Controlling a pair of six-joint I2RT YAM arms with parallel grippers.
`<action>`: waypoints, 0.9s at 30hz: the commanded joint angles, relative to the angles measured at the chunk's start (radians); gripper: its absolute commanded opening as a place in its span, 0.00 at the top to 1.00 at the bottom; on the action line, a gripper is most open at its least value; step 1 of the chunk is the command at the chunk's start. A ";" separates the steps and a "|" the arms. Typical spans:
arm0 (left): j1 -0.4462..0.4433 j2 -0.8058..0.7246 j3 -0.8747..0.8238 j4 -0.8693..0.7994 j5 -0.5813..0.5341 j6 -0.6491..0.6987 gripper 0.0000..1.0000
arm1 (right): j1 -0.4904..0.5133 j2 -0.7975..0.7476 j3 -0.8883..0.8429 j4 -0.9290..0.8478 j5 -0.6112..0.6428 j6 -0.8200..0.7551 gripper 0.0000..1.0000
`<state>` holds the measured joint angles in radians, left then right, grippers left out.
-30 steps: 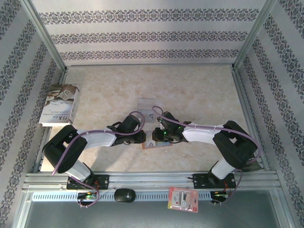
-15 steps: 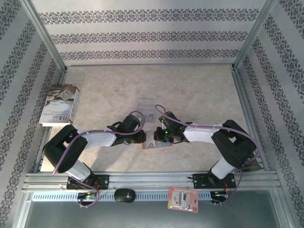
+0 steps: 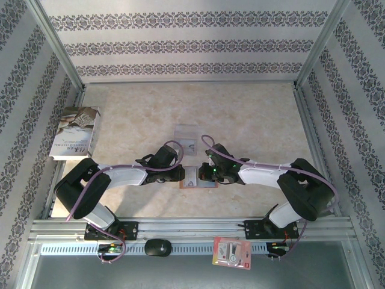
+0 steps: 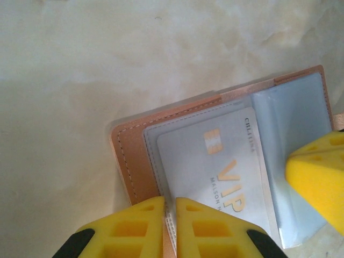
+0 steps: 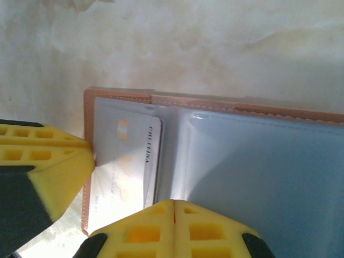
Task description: Take the credit cards out of the card holder
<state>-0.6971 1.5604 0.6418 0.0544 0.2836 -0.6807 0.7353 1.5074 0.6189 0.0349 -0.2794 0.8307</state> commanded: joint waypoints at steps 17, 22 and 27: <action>0.016 0.026 -0.048 -0.010 0.002 -0.001 0.89 | -0.009 0.020 -0.022 0.068 -0.148 0.079 0.83; 0.016 0.016 -0.052 -0.013 0.001 -0.001 0.89 | -0.024 0.025 -0.026 0.041 -0.134 0.086 0.86; 0.016 0.016 -0.051 -0.013 0.002 -0.002 0.89 | -0.029 0.032 -0.030 0.033 -0.127 0.090 0.87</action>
<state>-0.6918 1.5604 0.6235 0.0845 0.2916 -0.6815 0.7151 1.5219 0.6052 0.0792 -0.4091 0.9077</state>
